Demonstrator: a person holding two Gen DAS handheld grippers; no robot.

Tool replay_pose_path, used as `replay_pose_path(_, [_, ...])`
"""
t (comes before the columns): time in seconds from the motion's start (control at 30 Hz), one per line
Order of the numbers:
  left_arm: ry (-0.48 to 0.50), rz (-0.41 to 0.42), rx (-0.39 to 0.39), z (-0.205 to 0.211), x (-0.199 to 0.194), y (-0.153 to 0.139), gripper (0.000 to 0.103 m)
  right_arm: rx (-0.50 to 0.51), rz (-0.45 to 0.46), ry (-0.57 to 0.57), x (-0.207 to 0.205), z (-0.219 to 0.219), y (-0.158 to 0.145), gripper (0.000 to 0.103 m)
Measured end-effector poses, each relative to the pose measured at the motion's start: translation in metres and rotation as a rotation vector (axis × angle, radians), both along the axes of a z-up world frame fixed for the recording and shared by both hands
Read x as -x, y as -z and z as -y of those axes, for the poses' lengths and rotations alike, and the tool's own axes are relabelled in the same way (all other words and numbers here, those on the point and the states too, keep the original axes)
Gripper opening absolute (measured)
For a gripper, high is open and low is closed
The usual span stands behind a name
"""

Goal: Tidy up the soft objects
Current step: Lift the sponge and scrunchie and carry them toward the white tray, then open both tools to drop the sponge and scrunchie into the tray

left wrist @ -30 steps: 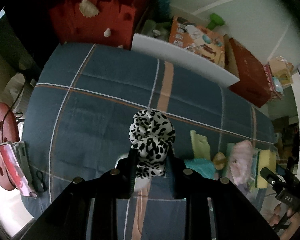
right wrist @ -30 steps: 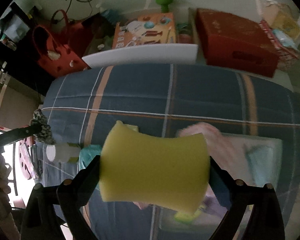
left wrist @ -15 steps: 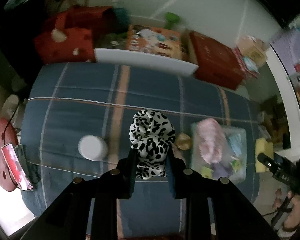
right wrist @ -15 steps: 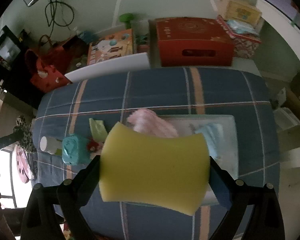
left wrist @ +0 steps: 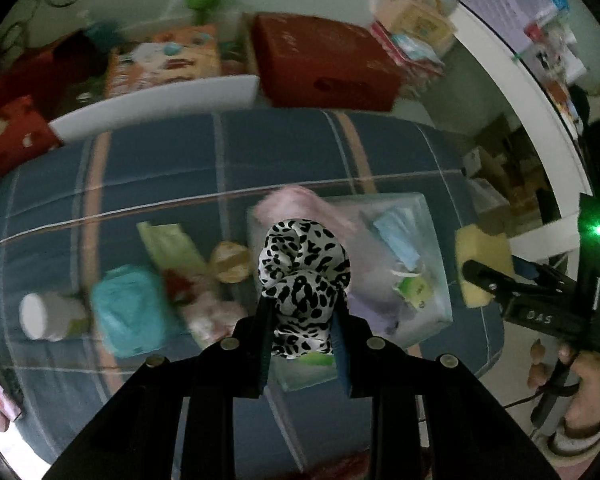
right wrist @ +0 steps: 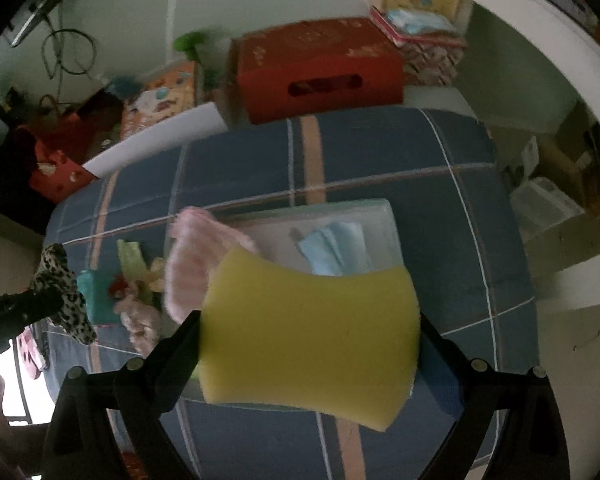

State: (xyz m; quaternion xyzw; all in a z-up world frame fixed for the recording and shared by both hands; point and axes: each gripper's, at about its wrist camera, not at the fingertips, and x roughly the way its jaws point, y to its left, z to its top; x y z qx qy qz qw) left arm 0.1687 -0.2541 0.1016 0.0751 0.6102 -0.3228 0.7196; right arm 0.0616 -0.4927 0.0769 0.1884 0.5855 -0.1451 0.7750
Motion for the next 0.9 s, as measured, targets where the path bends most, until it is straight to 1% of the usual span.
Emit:
replay_pose_path(0.13, [0.041,-0.03,0.005,0.031,0.005,0.025,0.027,-0.022,-0.04,0.019,-0.001,0.016,0.029,0.099])
replay_pose_path(0.3, [0.057,-0.053,0.011,0.058,0.005,0.051,0.027,-0.056,-0.066,0.025,-0.01,0.025,0.058,0.099])
replay_pose_path(0.5, [0.053,-0.08,0.007,0.08,-0.003,0.08,0.027,-0.065,-0.093,0.014,-0.023,0.026,0.082,0.099])
replay_pose_path(0.6, [0.043,-0.09,0.012,0.086,-0.01,0.091,0.028,-0.063,-0.099,0.008,-0.029,0.026,0.089,0.099])
replay_pose_path(0.67, [0.039,-0.098,0.019,0.089,-0.015,0.097,0.032,-0.055,-0.105,-0.005,-0.033,0.024,0.091,0.099])
replay_pose_path(0.73, [0.031,-0.108,0.027,0.09,-0.018,0.101,0.044,-0.051,-0.105,-0.017,-0.036,0.023,0.092,0.099])
replay_pose_path(0.77, [0.026,-0.109,0.03,0.09,-0.02,0.102,0.047,-0.05,-0.103,-0.019,-0.037,0.023,0.092,0.1])
replay_pose_path(0.8, [0.021,-0.107,0.029,0.089,-0.022,0.102,0.053,-0.05,-0.1,-0.018,-0.037,0.023,0.093,0.101])
replay_pose_path(0.83, [0.013,-0.102,0.026,0.088,-0.024,0.102,0.062,-0.05,-0.095,-0.016,-0.037,0.024,0.093,0.101])
replay_pose_path(0.9, [0.005,-0.096,0.022,0.087,-0.027,0.101,0.071,-0.05,-0.088,-0.01,-0.038,0.027,0.094,0.103])
